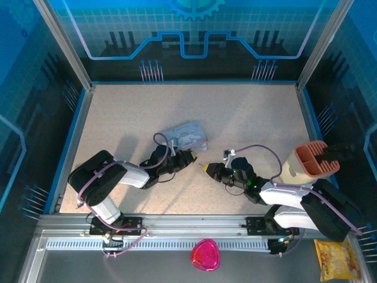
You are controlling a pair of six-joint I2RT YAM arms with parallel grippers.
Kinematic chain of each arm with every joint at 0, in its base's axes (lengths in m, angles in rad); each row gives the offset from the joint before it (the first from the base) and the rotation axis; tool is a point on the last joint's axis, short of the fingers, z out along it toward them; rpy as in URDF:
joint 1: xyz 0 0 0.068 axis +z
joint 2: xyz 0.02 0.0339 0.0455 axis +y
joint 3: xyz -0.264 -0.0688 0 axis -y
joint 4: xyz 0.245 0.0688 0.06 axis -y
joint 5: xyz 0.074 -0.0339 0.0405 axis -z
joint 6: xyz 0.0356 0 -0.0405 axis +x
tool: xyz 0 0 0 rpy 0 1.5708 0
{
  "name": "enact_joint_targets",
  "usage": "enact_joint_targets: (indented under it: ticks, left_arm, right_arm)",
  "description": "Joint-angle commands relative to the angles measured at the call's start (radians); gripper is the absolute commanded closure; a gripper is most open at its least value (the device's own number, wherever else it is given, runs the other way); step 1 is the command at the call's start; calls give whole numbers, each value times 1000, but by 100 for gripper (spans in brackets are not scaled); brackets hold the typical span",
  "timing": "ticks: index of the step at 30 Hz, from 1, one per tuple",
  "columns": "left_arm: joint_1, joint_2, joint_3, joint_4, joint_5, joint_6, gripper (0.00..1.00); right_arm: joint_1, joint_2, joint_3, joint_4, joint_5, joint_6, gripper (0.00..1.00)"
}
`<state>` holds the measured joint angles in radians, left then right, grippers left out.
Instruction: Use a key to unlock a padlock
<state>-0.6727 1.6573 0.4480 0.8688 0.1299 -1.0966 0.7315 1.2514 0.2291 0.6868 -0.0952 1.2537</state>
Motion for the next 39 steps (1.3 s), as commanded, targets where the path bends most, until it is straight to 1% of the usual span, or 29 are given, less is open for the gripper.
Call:
enact_joint_targets:
  ticks: [1, 8, 12, 14, 17, 20, 22, 25, 27, 35, 39]
  left_arm:
    - [-8, -36, -14, 87, -31, -51, 100]
    - [-8, -36, -17, 101, -26, -71, 100]
    - [-5, -27, -11, 115, -3, -102, 100]
    - [-5, -24, -10, 136, 6, -115, 100]
    - [-5, -35, -3, 115, 8, -113, 100]
    - [-5, -42, 5, 101, 19, -117, 100]
    - [-5, -46, 8, 102, 28, -126, 100]
    - [-5, -53, 8, 104, 30, -132, 100]
    - [-4, -59, 9, 97, 31, -133, 100]
    - [-5, -78, 12, 98, 37, -145, 100]
    - [-4, -84, 26, 77, 46, -147, 100]
  right_arm:
    - [-13, 25, -1, 95, -34, 42, 100]
    - [-42, 54, 19, 91, -69, 48, 100]
    - [-75, 68, 4, 164, -106, 61, 100]
    - [-88, 65, 5, 155, -122, 59, 100]
    - [-105, 61, 1, 135, -133, 56, 100]
    - [-128, 81, 18, 168, -201, 64, 100]
    - [-132, 89, 41, 160, -235, 63, 100]
    - [-134, 89, 59, 105, -240, 43, 100]
    - [-143, 99, 56, 106, -246, 45, 100]
    - [-162, 158, 56, 156, -267, 62, 100]
    - [-165, 185, 42, 243, -266, 85, 100]
